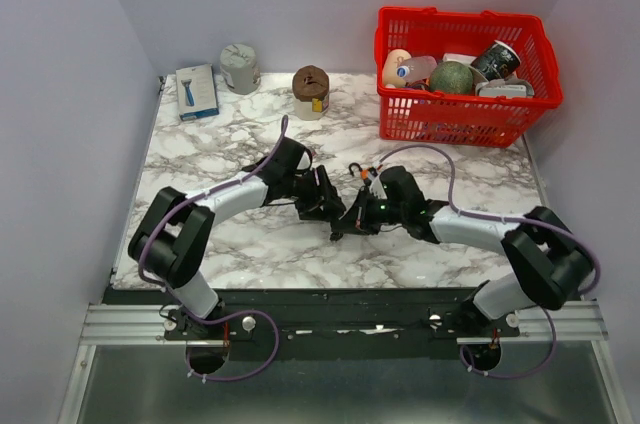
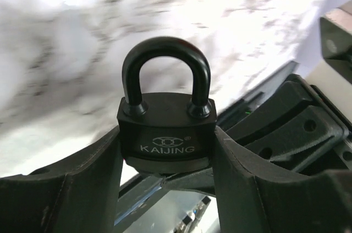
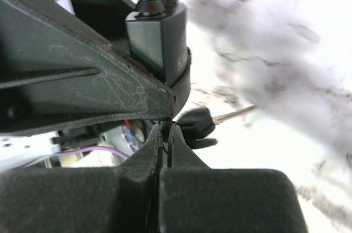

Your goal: Unlock with the key

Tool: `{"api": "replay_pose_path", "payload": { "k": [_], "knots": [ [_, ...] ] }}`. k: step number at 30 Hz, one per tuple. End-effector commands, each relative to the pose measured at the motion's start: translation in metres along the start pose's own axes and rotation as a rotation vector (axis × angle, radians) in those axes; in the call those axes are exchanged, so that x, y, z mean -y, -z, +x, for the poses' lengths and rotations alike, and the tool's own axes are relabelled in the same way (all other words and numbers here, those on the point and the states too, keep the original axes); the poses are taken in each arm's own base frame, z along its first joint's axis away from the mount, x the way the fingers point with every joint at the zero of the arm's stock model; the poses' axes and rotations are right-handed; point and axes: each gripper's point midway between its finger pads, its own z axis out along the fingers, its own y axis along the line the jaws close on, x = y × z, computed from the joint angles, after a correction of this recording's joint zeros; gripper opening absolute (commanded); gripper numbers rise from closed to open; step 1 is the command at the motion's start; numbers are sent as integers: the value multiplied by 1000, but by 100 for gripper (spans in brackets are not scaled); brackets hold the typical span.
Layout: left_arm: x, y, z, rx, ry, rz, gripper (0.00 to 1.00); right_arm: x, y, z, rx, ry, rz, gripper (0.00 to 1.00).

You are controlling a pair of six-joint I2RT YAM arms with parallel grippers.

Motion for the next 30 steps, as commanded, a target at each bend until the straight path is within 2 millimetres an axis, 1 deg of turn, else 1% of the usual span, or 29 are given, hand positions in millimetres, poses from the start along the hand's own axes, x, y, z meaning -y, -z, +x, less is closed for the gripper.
{"api": "replay_pose_path", "payload": {
  "k": [1, 2, 3, 4, 6, 7, 9, 12, 13, 16, 20, 22, 23, 24, 26, 27, 28, 29, 30],
  "knots": [
    [41, 20, 13, -13, -82, 141, 0, -33, 31, -54, 246, 18, -34, 1],
    [50, 24, 11, 4, -94, 172, 0, -34, 35, -55, 253, 7, -32, 1],
    [54, 27, 13, 0, -96, 194, 0, -40, 41, -57, 269, 5, -43, 1],
    [57, 28, 13, 4, -95, 209, 0, -40, 44, -56, 268, -6, -40, 1],
    [70, 37, 12, 31, -106, 259, 0, -44, 50, -59, 282, -30, -53, 1],
    [73, 40, 12, 40, -106, 269, 0, -47, 55, -58, 284, -33, -55, 1],
    [83, 49, 11, 66, -121, 305, 0, -50, 61, -62, 300, -40, -59, 1],
    [91, 58, 11, 88, -125, 337, 0, -53, 70, -66, 317, -49, -67, 1],
    [90, 58, 14, 80, -117, 341, 0, -55, 72, -67, 320, -51, -75, 1],
    [101, 67, 15, 102, -128, 393, 0, -58, 76, -68, 321, -56, -91, 1],
    [107, 75, 16, 121, -151, 419, 0, -63, 82, -70, 321, -55, -111, 1],
    [108, 76, 15, 124, -152, 415, 0, -69, 84, -70, 315, -39, -125, 1],
    [109, 76, 13, 131, -153, 409, 0, -70, 85, -71, 315, -22, -127, 1],
    [104, 73, 11, 134, -132, 379, 0, -74, 85, -72, 310, -6, -129, 1],
    [101, 70, 1, 151, -106, 341, 0, -74, 85, -64, 258, 23, -115, 1],
    [94, 67, -6, 162, -73, 302, 0, -77, 86, -63, 247, 39, -116, 2],
    [94, 66, -12, 171, -66, 293, 0, -77, 89, -56, 209, 38, -97, 12],
    [97, 66, -20, 182, -66, 291, 0, -76, 92, -53, 199, 60, -86, 21],
    [97, 67, -25, 192, -62, 286, 0, -77, 96, -52, 196, 67, -75, 32]
  ]
}}
